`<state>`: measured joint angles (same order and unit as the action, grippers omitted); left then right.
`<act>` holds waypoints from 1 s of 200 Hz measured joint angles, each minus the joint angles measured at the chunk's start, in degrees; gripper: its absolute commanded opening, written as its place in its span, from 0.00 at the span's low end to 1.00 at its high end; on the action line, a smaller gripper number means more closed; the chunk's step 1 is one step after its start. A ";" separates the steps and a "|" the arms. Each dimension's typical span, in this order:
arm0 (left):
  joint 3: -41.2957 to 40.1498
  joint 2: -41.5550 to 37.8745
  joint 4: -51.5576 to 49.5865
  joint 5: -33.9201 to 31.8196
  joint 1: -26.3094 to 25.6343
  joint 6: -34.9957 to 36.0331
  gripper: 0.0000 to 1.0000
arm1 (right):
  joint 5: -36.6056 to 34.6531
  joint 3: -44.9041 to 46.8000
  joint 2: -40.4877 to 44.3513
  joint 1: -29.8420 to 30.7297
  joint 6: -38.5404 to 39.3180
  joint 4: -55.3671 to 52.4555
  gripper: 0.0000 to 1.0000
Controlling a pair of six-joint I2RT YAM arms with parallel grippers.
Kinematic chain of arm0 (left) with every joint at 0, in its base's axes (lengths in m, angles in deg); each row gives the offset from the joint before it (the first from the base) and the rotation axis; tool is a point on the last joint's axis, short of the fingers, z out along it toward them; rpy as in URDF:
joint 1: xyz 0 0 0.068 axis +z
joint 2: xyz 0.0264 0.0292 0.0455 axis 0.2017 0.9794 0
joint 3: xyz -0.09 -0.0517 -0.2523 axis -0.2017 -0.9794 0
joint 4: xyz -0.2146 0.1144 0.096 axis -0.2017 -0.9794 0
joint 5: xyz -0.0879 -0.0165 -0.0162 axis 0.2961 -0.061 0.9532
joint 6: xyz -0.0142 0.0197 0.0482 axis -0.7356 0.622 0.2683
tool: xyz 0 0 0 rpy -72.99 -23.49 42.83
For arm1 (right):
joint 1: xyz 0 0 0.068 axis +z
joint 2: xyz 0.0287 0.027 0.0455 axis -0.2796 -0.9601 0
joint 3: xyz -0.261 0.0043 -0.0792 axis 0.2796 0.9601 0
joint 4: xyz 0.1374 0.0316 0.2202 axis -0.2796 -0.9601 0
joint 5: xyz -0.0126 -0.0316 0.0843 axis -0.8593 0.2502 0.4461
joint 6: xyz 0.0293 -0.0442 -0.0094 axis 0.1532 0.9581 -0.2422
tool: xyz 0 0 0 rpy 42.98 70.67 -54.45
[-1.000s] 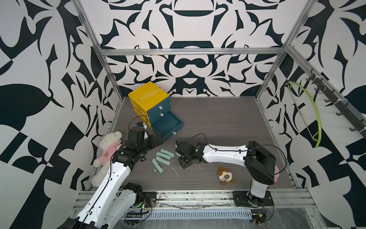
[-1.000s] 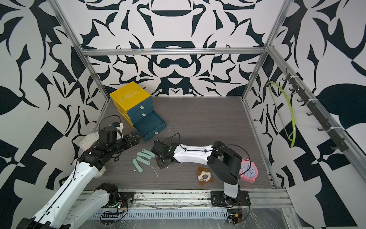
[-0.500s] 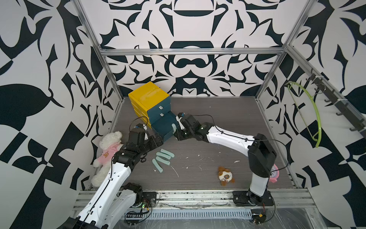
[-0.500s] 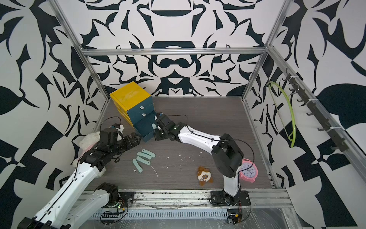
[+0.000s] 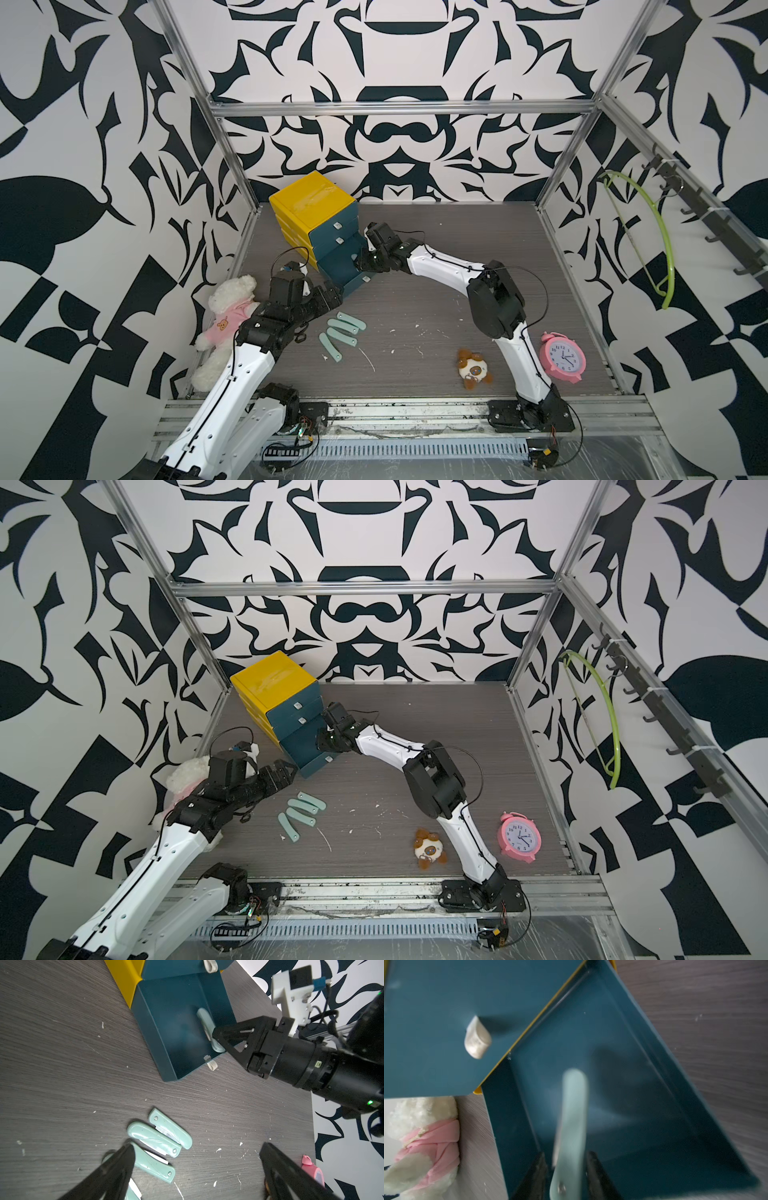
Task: Place the fruit knives into the drawer by color
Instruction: Place the fruit knife in the drawer, then pick up the fruit knife from the center of the board.
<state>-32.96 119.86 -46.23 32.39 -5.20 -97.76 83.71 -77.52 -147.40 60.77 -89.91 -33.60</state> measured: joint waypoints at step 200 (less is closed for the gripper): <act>-6.71 -0.22 -9.77 -2.34 -10.29 -8.98 0.76 | -4.15 43.39 34.75 1.11 -0.17 7.19 0.36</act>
<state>-39.67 119.65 -56.00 30.05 -15.50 -106.74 79.56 -34.14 -112.64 61.88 -90.08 -26.41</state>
